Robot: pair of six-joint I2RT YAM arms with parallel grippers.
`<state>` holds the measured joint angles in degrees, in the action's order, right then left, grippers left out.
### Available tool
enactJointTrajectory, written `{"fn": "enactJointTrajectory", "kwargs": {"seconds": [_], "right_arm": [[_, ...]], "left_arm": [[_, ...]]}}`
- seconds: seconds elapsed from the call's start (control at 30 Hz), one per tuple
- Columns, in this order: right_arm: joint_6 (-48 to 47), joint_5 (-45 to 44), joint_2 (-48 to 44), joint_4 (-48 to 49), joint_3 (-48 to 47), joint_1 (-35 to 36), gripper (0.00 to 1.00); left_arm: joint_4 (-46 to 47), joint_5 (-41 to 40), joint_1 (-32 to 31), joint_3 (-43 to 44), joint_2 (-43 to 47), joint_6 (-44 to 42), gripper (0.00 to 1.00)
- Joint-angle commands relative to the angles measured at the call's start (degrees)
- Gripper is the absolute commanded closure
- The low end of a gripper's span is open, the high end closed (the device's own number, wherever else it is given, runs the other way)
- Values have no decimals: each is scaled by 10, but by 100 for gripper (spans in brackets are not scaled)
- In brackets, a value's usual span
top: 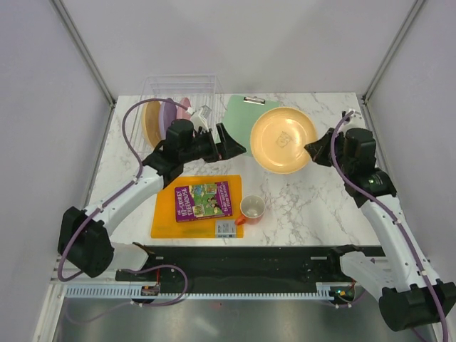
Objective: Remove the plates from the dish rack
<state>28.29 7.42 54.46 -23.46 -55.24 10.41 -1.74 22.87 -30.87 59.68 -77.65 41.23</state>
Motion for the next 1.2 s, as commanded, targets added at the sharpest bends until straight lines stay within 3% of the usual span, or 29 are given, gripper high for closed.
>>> {"fn": "enactJointTrajectory", "kwargs": {"seconds": [0.0, 0.13, 0.27, 0.47, 0.7, 0.93, 1.17], "right_arm": [[-37, -144, 25, -67, -50, -22, 100], [-22, -131, 82, -84, -40, -92, 100], [-8, -51, 160, -47, -23, -157, 100], [-30, -41, 186, -40, 8, -160, 100], [-34, -23, 239, 3, 57, -169, 100], [-25, -30, 330, 28, -3, -181, 94], [6, -50, 430, 40, -70, -196, 93]], "left_arm": [[-69, -126, 3, -2, 72, -90, 0], [-98, -186, 3, -14, 119, -118, 0], [-114, -246, 2, -32, 173, -145, 0], [-127, -315, 2, -49, 251, -187, 0], [-130, -322, 2, -54, 274, -218, 0], [-141, -334, 3, -55, 275, -225, 0], [-142, -361, 3, -55, 290, -216, 0]]}}
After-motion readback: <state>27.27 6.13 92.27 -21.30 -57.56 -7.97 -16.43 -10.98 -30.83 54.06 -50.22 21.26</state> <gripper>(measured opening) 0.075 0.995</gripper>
